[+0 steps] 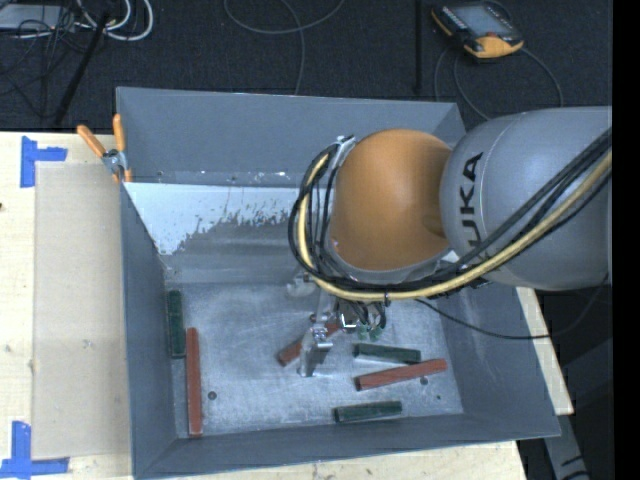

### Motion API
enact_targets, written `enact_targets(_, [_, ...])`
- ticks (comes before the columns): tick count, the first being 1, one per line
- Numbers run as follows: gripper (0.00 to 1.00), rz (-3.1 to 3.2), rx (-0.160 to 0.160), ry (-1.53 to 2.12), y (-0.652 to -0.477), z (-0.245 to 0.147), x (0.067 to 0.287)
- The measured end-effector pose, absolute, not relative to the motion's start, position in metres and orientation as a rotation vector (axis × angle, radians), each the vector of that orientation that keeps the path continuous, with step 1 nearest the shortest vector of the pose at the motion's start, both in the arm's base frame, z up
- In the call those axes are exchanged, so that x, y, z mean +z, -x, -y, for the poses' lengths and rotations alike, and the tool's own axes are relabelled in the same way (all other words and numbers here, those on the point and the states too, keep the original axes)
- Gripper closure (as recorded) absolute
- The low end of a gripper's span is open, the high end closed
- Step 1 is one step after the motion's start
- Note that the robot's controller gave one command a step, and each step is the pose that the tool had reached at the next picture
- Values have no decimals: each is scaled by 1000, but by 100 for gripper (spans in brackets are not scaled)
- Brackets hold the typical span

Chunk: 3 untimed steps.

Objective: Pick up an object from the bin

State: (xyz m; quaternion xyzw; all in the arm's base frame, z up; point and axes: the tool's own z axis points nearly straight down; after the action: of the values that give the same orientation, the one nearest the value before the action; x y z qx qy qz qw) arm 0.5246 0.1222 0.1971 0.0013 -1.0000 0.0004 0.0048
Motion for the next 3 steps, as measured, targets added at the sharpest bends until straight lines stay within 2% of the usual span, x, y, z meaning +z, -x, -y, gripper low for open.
enact_targets(1, [0,3140,-1,2,-526,-121,201])
enact_targets(2, [0,3143,-1,-114,-546,-100,140])
enact_targets(3, [0,3137,-2,-184,-561,-69,70])
